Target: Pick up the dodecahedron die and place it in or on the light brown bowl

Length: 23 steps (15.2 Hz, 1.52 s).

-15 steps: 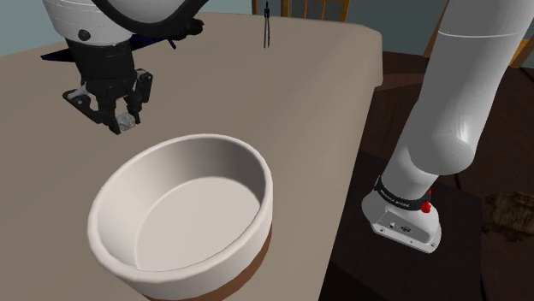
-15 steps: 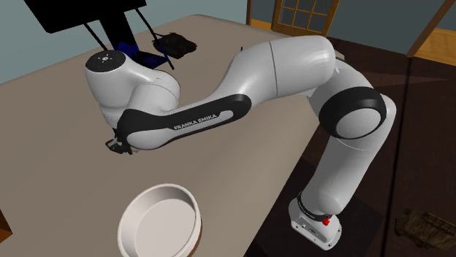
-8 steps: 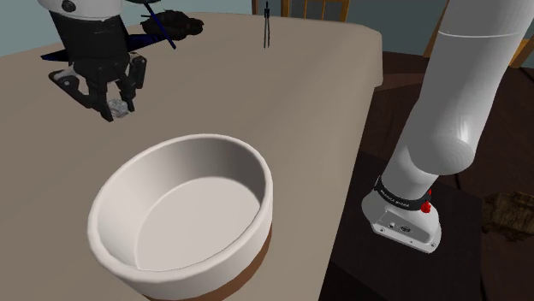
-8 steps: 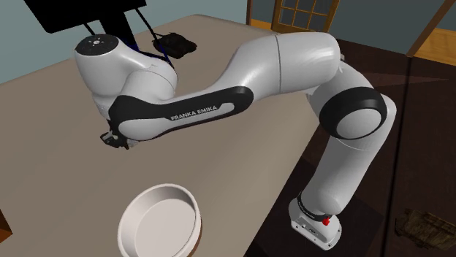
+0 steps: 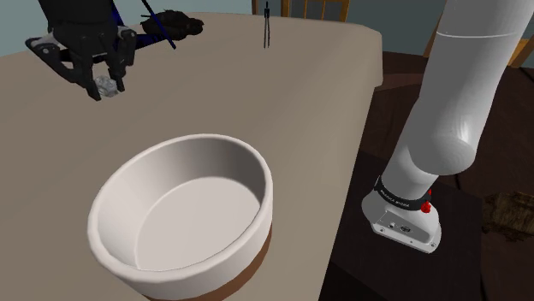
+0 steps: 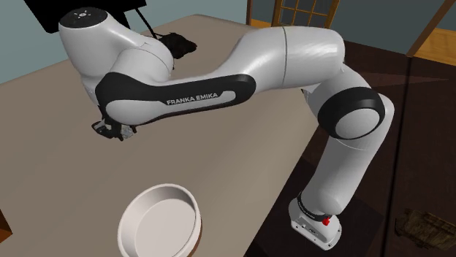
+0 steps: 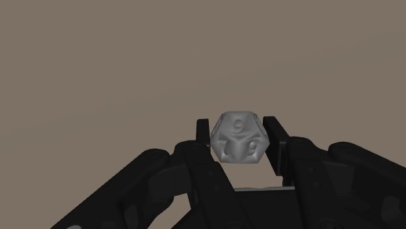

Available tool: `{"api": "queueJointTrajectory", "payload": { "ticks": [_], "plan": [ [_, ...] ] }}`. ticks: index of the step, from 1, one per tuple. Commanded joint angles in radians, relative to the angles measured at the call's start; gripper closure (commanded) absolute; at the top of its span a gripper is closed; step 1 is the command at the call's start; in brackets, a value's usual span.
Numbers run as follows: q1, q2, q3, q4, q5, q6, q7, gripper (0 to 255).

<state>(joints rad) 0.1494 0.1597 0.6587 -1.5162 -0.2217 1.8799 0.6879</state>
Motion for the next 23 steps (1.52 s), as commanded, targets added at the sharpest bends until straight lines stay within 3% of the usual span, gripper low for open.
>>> {"api": "queueJointTrajectory", "payload": {
  "ticks": [1,15,23],
  "plan": [
    [0.005,0.007,0.002,0.034,-0.004,-0.029,0.001,255],
    [0.066,0.092,0.009,0.317,-0.061,-0.244,0.002,255],
    [0.043,-0.173,0.046,0.032,0.091,-0.18,0.068,255]
  ]
}}
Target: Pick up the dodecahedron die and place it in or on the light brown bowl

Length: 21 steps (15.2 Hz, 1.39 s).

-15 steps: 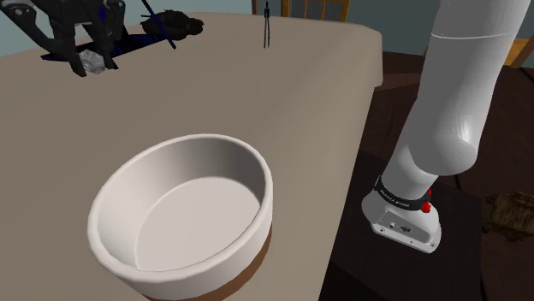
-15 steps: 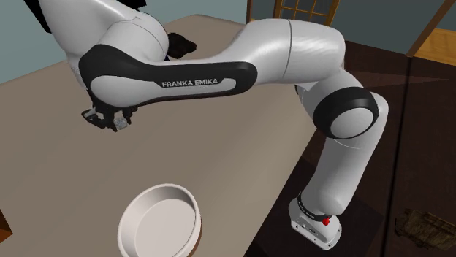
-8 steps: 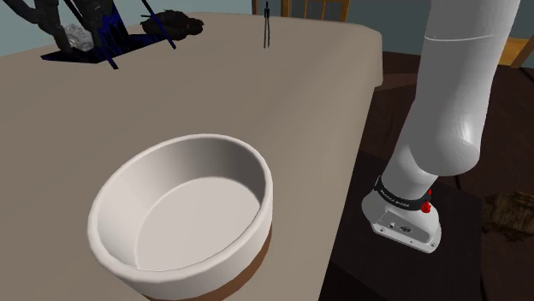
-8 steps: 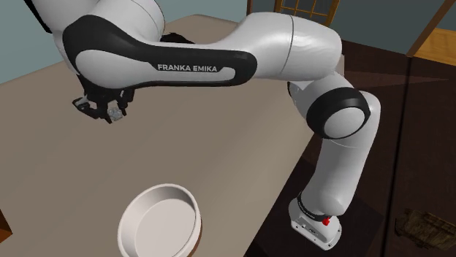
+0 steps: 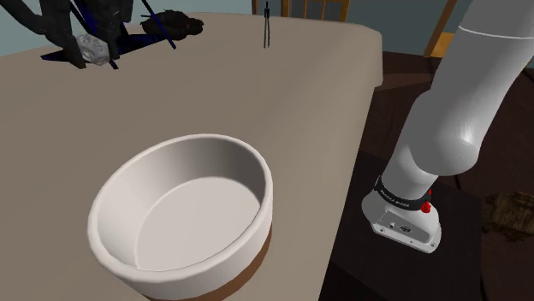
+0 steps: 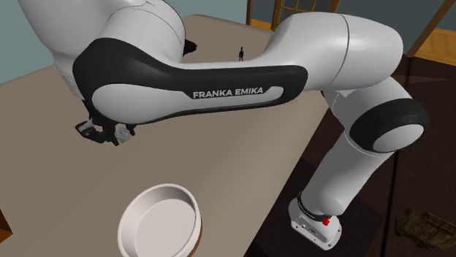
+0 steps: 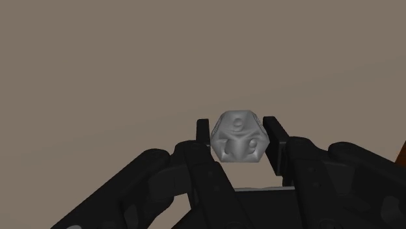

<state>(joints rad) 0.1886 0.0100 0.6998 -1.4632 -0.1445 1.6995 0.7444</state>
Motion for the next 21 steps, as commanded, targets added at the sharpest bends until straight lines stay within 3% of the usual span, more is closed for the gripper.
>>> {"api": "queueJointTrajectory", "payload": {
  "ticks": [1,14,21],
  "plan": [
    [0.007,-0.052,0.008,-0.046,0.03,0.003,0.019,255],
    [0.108,-0.325,0.073,-0.23,0.188,-0.033,0.177,255],
    [0.122,-0.363,0.062,-0.356,0.212,0.063,0.17,255]
  ]
}}
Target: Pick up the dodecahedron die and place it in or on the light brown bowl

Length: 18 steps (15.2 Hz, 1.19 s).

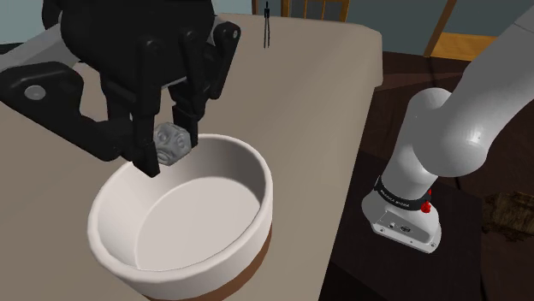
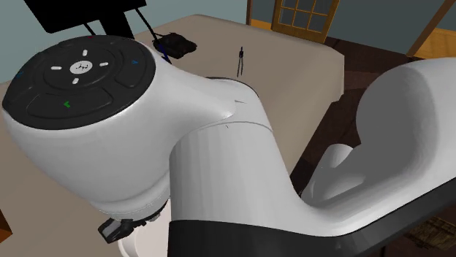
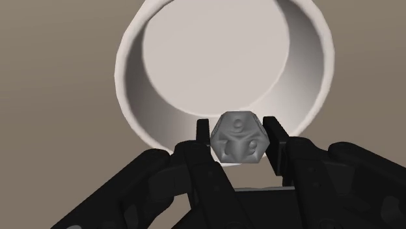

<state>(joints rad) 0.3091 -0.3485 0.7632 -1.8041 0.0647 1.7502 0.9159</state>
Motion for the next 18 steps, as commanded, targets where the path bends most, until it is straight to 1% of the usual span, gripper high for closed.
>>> {"api": "queueJointTrajectory", "payload": {
  "ticks": [1,6,14,15,18],
  "plan": [
    [0.004,-0.009,-0.002,-0.032,0.005,0.025,-0.001,255],
    [0.012,-0.026,-0.001,-0.117,0.017,0.096,-0.001,255],
    [0.012,-0.026,-0.001,-0.117,0.017,0.096,-0.001,255],
    [0.012,-0.026,-0.001,-0.117,0.017,0.096,-0.001,0],
    [0.012,-0.026,-0.001,-0.117,0.017,0.096,-0.001,0]
  ]
}}
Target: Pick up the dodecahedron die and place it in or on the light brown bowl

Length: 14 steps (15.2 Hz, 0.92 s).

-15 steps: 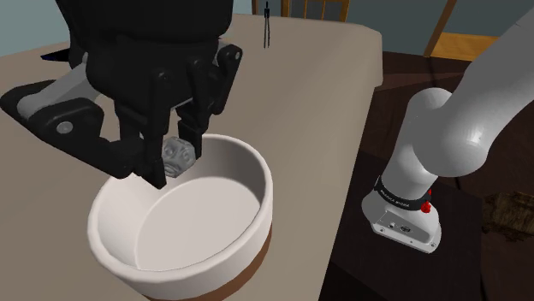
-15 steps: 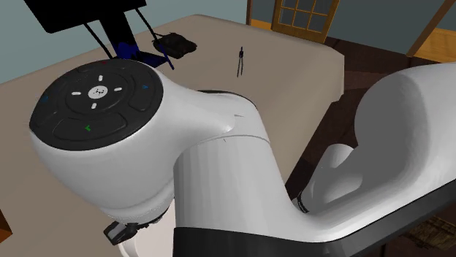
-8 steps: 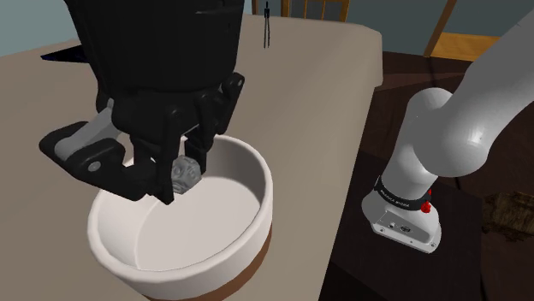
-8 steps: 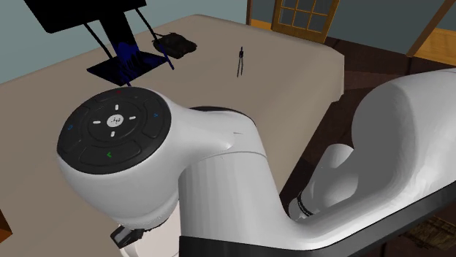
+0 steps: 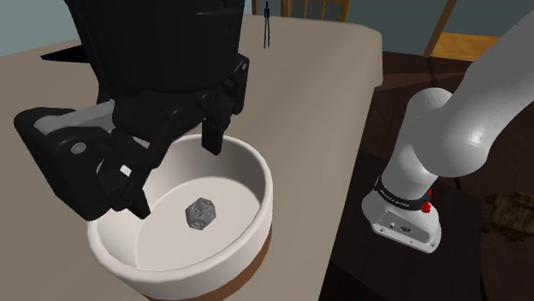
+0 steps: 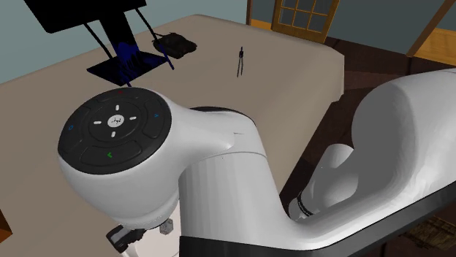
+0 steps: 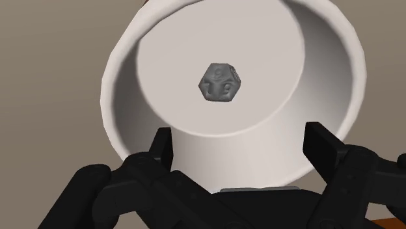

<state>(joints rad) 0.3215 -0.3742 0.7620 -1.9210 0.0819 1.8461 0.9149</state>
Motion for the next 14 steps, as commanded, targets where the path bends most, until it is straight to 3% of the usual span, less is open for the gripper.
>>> {"api": "queueJointTrajectory", "payload": {
  "ticks": [1,6,14],
  "plan": [
    [0.0,0.0,0.0,0.0,0.0,0.0,0.0,0],
    [-0.001,-0.001,-0.008,0.127,-0.002,-0.127,0.001,0],
    [-0.001,-0.001,-0.008,0.127,-0.002,-0.127,0.001,0]
  ]
}}
